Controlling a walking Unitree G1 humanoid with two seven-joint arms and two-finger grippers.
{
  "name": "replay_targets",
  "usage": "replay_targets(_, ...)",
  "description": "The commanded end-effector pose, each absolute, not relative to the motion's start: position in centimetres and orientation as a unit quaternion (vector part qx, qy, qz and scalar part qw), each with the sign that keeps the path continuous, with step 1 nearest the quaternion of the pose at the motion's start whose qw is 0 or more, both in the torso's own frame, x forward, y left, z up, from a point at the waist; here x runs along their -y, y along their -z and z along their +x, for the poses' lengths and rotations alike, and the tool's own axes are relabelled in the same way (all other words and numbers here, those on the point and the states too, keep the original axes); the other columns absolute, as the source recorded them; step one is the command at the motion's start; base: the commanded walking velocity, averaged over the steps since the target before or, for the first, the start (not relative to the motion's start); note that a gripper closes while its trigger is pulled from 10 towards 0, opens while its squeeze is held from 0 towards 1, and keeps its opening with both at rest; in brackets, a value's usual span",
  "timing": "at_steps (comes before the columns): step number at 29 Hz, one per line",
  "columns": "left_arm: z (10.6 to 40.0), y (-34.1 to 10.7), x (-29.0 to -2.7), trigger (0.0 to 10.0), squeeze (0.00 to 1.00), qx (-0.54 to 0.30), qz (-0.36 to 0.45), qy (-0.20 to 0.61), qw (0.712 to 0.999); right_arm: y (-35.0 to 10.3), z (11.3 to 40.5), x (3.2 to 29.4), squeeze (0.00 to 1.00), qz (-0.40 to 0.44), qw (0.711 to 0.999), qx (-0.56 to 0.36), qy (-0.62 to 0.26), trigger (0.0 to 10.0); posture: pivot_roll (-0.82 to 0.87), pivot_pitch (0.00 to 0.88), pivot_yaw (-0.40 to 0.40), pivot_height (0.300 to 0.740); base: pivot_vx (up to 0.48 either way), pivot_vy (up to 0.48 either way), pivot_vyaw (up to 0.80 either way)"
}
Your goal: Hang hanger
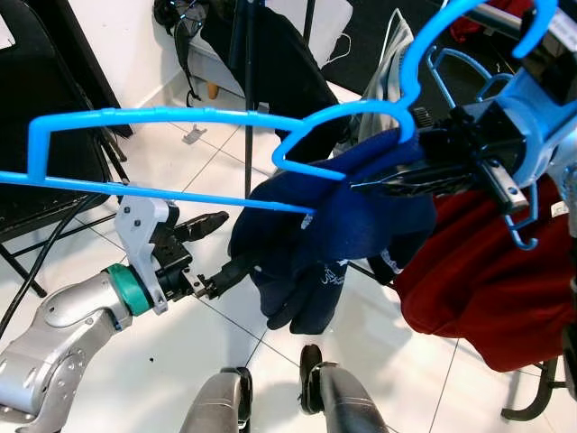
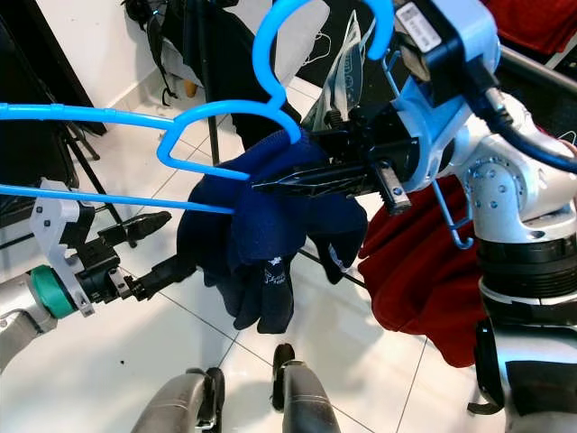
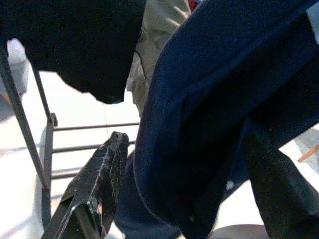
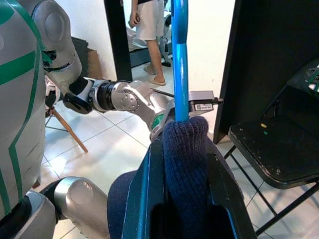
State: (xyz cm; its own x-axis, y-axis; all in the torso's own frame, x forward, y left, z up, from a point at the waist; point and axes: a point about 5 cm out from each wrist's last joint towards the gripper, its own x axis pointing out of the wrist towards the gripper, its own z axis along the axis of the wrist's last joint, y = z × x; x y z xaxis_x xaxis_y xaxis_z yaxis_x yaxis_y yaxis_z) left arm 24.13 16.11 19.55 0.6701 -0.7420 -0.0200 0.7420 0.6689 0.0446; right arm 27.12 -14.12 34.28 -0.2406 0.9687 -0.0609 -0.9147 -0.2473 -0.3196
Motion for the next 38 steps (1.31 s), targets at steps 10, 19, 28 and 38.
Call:
replay_targets(10, 24.6, -17.1, -14.9, 10.0, 0.00, -0.043, 0.005, 0.447, 0.894, -35.9, 26.2, 13.7, 0.00, -0.134, 0.573, 0.146, -0.795, 0.0, -0.05, 0.168, 0.040, 0.740, 0.000, 0.000, 0.00)
replay_targets(19, 24.7, -17.0, -14.6, 0.0, 0.00, -0.043, -0.032, 0.443, 0.895, -36.5, 26.0, 13.8, 0.00, -0.132, 0.576, 0.151, -0.792, 0.0, -0.05, 0.174, 0.035, 0.740, 0.000, 0.000, 0.00)
replay_targets(28, 24.7, -16.3, -15.7, 0.0, 0.00, -0.070, 0.008, 0.419, 0.905, -36.3, 26.6, 14.2, 0.00, -0.138, 0.596, 0.144, -0.778, 0.0, -0.05, 0.188, 0.045, 0.740, 0.000, 0.000, 0.00)
replay_targets(38, 25.8, -16.6, -16.5, 0.0, 0.00, -0.056, 0.047, 0.364, 0.928, -34.6, 27.2, 15.0, 0.00, -0.166, 0.618, 0.114, -0.760, 0.0, -0.04, 0.191, 0.049, 0.740, 0.000, 0.000, 0.00)
